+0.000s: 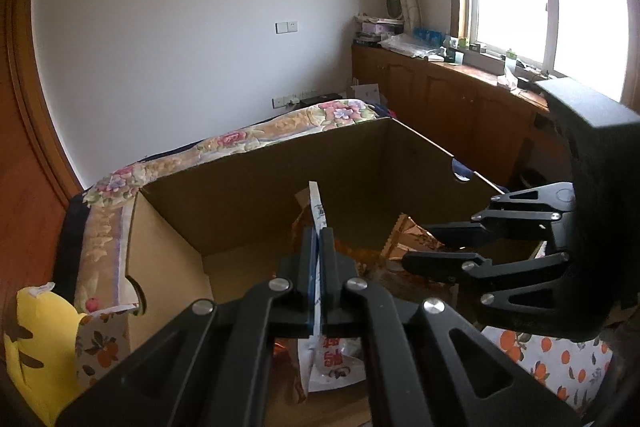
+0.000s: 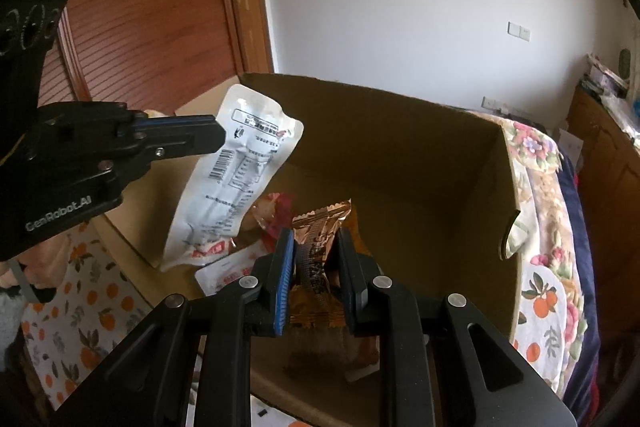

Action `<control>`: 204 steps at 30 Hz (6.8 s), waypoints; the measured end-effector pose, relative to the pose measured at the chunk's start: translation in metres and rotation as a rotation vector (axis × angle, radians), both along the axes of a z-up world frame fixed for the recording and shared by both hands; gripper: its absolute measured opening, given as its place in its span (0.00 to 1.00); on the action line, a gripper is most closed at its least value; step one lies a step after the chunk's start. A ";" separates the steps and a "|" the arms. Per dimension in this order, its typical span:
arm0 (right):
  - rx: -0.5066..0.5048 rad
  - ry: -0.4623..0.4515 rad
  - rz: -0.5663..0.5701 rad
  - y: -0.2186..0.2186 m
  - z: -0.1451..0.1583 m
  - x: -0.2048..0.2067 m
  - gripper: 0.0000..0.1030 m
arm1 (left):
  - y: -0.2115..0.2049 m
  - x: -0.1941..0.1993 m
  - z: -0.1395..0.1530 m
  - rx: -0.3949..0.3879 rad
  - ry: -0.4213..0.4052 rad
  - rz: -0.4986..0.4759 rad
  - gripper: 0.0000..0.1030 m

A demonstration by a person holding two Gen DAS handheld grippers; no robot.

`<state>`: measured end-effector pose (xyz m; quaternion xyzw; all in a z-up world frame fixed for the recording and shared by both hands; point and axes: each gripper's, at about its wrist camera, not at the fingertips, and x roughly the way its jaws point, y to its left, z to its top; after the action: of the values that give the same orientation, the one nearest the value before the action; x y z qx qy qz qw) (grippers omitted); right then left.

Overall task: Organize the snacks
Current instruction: 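Carry the chocolate bar with the right tool while the left tool carries the white packet over the box, then open both tools to drop the packets into the box, then move both tools back to the snacks on the bed, then grasp the white duck-neck pouch with the right tool while the left tool grasps the teal wrapper, then carry the duck-neck pouch with the right tool while the left tool carries the teal wrapper into the box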

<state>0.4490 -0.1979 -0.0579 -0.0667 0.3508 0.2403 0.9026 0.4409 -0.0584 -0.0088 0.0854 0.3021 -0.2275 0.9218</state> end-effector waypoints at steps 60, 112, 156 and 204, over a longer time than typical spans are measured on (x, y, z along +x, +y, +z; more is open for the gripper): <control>0.086 0.114 -0.066 0.005 -0.066 -0.190 0.51 | 0.052 -0.200 -0.086 -0.066 0.168 0.135 0.22; -0.036 0.144 0.028 0.032 -0.088 -0.191 0.57 | 0.054 -0.197 -0.135 0.023 0.222 0.295 0.61; 0.016 0.084 0.006 0.005 -0.051 -0.202 0.58 | 0.050 -0.210 -0.082 -0.044 0.094 0.241 0.22; 0.124 -0.111 0.026 0.008 0.042 -0.039 0.58 | 0.037 -0.043 -0.004 -0.087 -0.036 0.169 0.22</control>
<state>0.4095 -0.1903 -0.0157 -0.0283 0.2836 0.2694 0.9199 0.3976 -0.0211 -0.0127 0.0237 0.2814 -0.1601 0.9458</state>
